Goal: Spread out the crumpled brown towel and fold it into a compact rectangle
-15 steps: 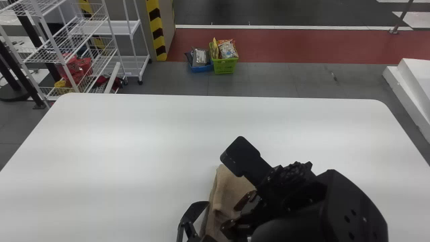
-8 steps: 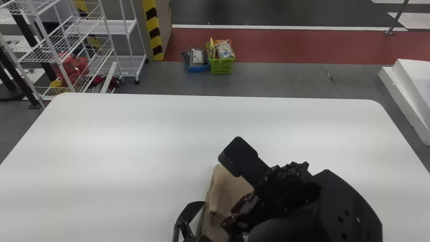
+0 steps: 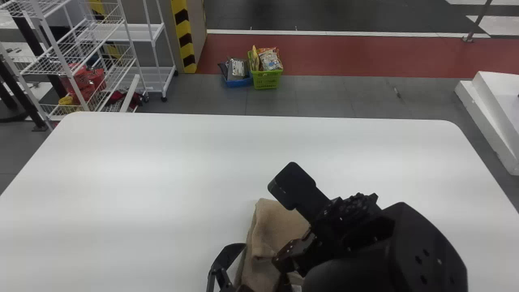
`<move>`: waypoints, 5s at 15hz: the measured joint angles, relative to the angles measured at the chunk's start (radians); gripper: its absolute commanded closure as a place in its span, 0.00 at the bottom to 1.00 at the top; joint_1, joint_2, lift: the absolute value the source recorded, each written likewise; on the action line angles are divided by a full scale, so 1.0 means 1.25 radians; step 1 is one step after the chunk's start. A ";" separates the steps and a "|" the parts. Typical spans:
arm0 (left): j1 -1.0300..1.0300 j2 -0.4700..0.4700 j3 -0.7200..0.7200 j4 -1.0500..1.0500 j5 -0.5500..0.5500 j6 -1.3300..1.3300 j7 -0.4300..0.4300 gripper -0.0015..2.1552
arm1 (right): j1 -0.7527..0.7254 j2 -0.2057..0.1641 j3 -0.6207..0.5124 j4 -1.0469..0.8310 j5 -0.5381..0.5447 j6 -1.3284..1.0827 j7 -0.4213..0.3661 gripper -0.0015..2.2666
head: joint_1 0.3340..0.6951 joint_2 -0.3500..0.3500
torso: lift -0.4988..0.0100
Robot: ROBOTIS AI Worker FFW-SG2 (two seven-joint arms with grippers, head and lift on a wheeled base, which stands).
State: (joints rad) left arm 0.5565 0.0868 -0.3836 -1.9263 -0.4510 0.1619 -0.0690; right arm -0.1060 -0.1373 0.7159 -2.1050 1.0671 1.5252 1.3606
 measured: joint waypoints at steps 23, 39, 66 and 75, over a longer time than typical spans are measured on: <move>-0.003 -0.001 -0.001 0.001 0.000 0.000 0.012 0.04 | 0.142 -0.096 0.020 -0.209 -0.018 0.026 0.000 0.53 | 1.00 0.49 | 0.73; 0.036 0.005 0.051 -0.069 0.004 0.000 0.003 0.03 | 0.138 -0.057 0.013 -0.208 -0.021 0.030 0.000 0.53 | 1.00 0.61 | 0.73; 0.084 -0.001 0.187 -0.186 -0.064 0.118 -0.229 0.03 | 0.129 -0.006 0.023 -0.201 -0.023 0.028 0.000 0.53 | 1.00 0.85 | 0.73; 0.114 -0.007 0.225 -0.243 -0.021 0.073 -0.255 0.03 | 0.129 0.009 0.029 -0.201 -0.027 0.031 0.000 0.53 | 1.00 0.89 | 0.73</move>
State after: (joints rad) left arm 0.6996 0.0774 -0.1017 -2.2307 -0.4778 0.2536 -0.3880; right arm 0.0555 -0.1260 0.7522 -2.3565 1.0329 1.5643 1.3606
